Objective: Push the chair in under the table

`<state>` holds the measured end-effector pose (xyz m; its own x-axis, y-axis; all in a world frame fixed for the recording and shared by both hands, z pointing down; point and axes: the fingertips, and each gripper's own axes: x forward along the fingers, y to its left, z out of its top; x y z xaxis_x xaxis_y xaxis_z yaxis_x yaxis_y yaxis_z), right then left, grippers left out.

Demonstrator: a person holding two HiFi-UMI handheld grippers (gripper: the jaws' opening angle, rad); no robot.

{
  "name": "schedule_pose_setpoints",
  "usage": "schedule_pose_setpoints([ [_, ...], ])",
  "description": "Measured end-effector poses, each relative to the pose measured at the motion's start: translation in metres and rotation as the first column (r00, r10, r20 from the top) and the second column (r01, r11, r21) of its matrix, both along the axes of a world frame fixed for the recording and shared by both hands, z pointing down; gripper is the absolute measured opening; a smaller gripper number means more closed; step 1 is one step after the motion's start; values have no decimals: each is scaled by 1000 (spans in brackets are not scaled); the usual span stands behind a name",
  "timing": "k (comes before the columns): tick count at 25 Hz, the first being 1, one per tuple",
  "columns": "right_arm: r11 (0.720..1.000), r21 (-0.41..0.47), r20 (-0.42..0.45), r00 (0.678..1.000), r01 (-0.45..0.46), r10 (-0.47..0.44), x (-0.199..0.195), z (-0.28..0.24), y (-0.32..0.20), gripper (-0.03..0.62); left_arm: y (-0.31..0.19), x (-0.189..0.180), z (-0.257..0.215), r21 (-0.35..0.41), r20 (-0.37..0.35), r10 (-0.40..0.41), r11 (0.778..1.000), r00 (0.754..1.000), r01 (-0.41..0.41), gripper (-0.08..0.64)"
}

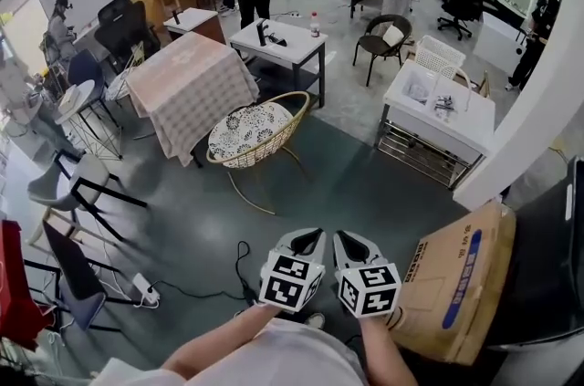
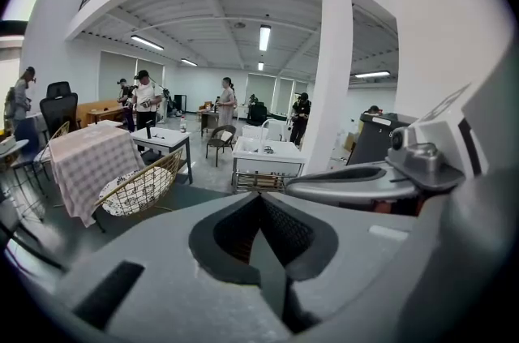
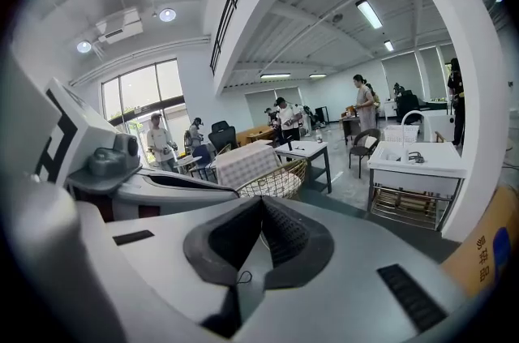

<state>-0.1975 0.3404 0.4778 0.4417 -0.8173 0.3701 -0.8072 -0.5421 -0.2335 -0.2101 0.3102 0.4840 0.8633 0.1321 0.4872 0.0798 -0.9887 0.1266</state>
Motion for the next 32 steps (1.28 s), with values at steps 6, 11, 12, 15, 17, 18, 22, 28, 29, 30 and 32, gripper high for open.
schedule_pose_setpoints([
  [6,999,-32,6,1000,12,-11,18,10,-1,3,-7,21,7,-16,5,-17,1000,1000,17,5],
  [11,999,-46,14,1000,14,-13,41,17,-10,3,-19,45,14,-33,12,-18,999,1000,19,5],
  [12,999,-48,15,1000,16,-15,47,18,-14,3,-21,51,15,-35,13,-19,999,1000,20,5],
  [15,998,-58,13,1000,26,-25,65,21,-26,3,-33,70,18,-41,17,-23,999,1000,23,5],
  [17,998,-63,14,1000,29,-28,80,23,-38,3,-44,85,21,-43,20,-24,999,1000,25,5],
  [18,997,-65,16,999,30,-29,87,25,-44,3,-51,92,23,-44,21,-24,999,999,25,5],
  [22,996,-79,30,999,46,-44,119,29,-74,3,-82,124,27,-51,34,-35,998,999,37,5],
  [28,993,-100,46,997,59,-54,173,34,-123,3,-131,175,34,-56,56,-39,998,998,42,5],
  [29,993,-104,48,997,63,-58,181,35,-131,4,-138,182,35,-58,59,-41,997,997,44,5],
  [30,992,-108,49,997,68,-63,187,35,-138,5,-146,189,36,-59,63,-42,997,997,46,5],
  [32,989,-120,51,996,85,-79,200,36,-154,5,-161,202,36,-60,66,-45,997,997,49,5],
])
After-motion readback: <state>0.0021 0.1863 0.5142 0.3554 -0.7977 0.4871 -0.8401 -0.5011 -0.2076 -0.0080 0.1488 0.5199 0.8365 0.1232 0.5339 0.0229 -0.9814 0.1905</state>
